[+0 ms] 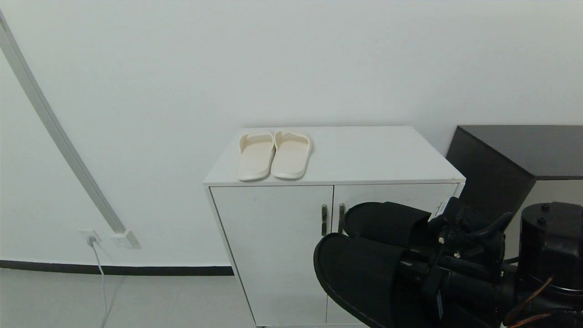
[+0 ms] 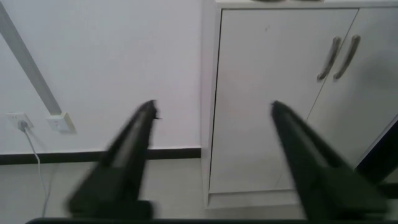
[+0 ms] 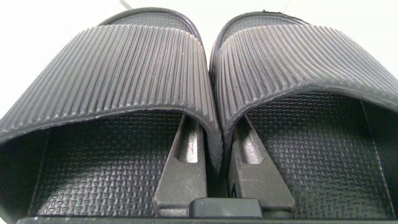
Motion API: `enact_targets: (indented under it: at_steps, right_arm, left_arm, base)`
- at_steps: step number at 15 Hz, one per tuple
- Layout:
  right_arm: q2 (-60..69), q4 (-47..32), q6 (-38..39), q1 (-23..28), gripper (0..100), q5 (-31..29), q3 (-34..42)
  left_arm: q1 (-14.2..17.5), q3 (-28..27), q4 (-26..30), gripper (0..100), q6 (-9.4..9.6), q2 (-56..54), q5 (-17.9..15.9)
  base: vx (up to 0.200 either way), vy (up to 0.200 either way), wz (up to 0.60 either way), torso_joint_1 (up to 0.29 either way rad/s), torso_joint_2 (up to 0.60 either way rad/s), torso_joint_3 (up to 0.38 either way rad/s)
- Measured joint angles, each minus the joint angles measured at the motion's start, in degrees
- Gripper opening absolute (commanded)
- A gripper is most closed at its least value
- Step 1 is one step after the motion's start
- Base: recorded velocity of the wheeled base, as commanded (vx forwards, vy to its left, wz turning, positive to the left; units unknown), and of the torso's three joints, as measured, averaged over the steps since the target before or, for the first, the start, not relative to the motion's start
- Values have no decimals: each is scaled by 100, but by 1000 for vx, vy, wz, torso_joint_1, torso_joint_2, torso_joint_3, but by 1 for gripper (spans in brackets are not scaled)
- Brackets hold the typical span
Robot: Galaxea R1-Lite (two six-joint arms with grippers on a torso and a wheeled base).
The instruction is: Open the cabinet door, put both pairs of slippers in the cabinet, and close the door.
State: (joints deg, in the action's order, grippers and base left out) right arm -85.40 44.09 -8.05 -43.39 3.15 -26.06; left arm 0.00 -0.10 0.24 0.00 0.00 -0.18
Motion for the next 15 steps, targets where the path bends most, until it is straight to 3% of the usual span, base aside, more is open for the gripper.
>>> enact_targets:
  at_steps: [15]
  right_arm:
    - [-13, 0, -29, 0, 0, -11, 49]
  left_arm:
    - [0, 0, -2, 100, -5, 0, 5]
  base:
    - [0, 0, 0, -159, 490, 331]
